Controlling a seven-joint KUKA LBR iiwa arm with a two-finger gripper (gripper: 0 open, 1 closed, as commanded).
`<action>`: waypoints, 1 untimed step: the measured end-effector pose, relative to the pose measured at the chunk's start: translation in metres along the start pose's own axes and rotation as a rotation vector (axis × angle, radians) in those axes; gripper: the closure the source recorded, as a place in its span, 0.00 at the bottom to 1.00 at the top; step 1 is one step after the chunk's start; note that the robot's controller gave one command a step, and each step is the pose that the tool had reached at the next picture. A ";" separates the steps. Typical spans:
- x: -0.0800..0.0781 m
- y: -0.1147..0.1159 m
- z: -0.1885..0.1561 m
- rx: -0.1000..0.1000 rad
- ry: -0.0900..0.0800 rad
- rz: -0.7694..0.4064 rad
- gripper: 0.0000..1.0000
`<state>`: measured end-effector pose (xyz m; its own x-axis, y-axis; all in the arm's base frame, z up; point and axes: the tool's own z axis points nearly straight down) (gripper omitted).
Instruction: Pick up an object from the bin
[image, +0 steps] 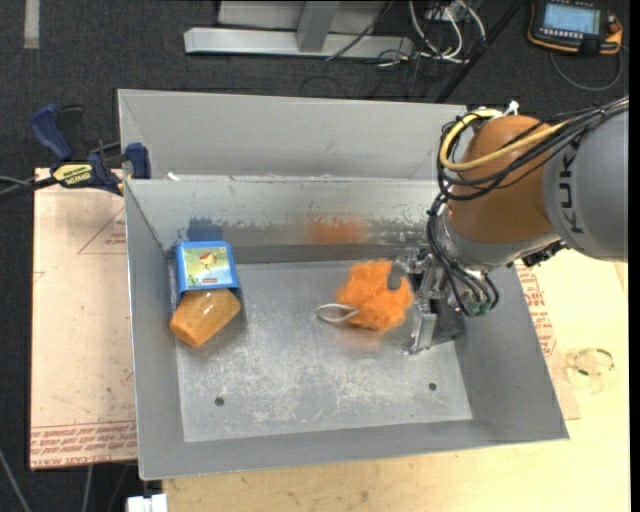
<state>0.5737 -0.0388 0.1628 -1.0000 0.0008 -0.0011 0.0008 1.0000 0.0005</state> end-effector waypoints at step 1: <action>0.003 0.003 0.033 0.001 -0.006 -0.058 0.00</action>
Offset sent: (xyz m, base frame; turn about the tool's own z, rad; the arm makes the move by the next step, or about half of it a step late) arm 0.0225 0.0158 -0.0867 -0.2009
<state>0.5702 -0.0353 0.1299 -0.9983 -0.0574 -0.0072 -0.0574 0.9984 -0.0003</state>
